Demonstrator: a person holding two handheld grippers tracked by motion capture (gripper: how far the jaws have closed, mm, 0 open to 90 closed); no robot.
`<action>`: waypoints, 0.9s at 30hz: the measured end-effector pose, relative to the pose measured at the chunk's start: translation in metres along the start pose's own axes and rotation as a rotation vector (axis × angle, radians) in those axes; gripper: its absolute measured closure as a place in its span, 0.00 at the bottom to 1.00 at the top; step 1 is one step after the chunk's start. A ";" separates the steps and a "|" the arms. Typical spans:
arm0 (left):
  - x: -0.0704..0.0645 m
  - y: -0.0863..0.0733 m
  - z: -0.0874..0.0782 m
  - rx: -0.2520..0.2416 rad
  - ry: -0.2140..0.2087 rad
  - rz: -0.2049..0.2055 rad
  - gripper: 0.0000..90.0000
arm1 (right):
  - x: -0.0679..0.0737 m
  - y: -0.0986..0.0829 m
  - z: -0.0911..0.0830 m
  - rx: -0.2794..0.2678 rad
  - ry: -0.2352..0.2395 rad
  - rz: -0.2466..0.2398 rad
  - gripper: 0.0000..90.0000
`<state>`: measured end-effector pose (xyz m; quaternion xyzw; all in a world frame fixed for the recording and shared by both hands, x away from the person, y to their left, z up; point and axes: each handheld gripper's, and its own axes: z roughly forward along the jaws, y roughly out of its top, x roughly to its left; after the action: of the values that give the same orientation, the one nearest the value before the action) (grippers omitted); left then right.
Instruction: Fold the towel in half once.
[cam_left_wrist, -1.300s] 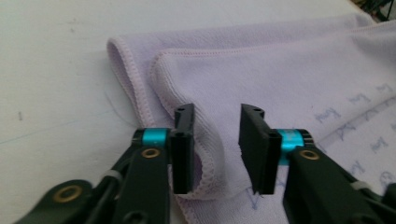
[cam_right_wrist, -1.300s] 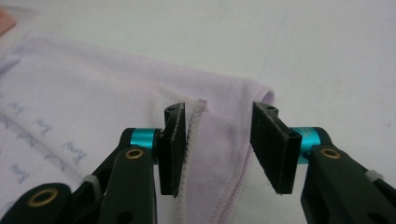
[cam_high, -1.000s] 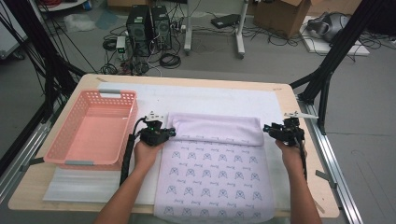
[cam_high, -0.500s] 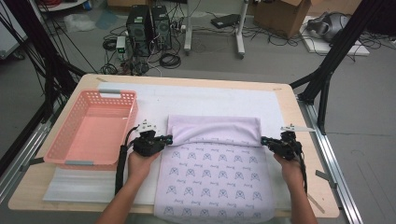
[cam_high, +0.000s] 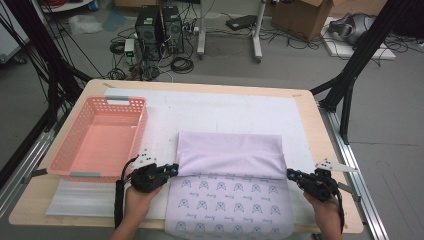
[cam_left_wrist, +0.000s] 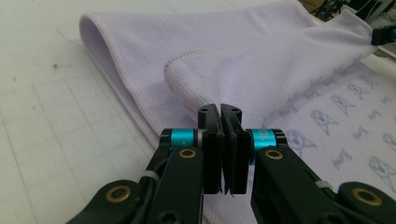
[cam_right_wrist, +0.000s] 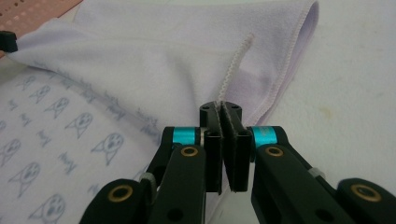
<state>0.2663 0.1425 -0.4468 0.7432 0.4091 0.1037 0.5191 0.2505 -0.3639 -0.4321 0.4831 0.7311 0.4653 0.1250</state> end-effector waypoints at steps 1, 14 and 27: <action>-0.002 -0.003 -0.002 -0.001 -0.002 -0.010 0.97 | 0.001 -0.003 -0.003 0.001 0.004 0.007 0.98; -0.026 -0.027 -0.035 -0.018 -0.020 -0.038 0.97 | 0.027 -0.029 -0.039 -0.009 0.019 -0.002 0.98; -0.046 -0.045 -0.064 0.037 -0.074 -0.018 0.96 | 0.048 -0.051 -0.064 0.036 0.018 0.018 0.98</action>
<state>0.1776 0.1590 -0.4449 0.7524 0.3979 0.0641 0.5210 0.1558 -0.3652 -0.4257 0.4878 0.7360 0.4575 0.1056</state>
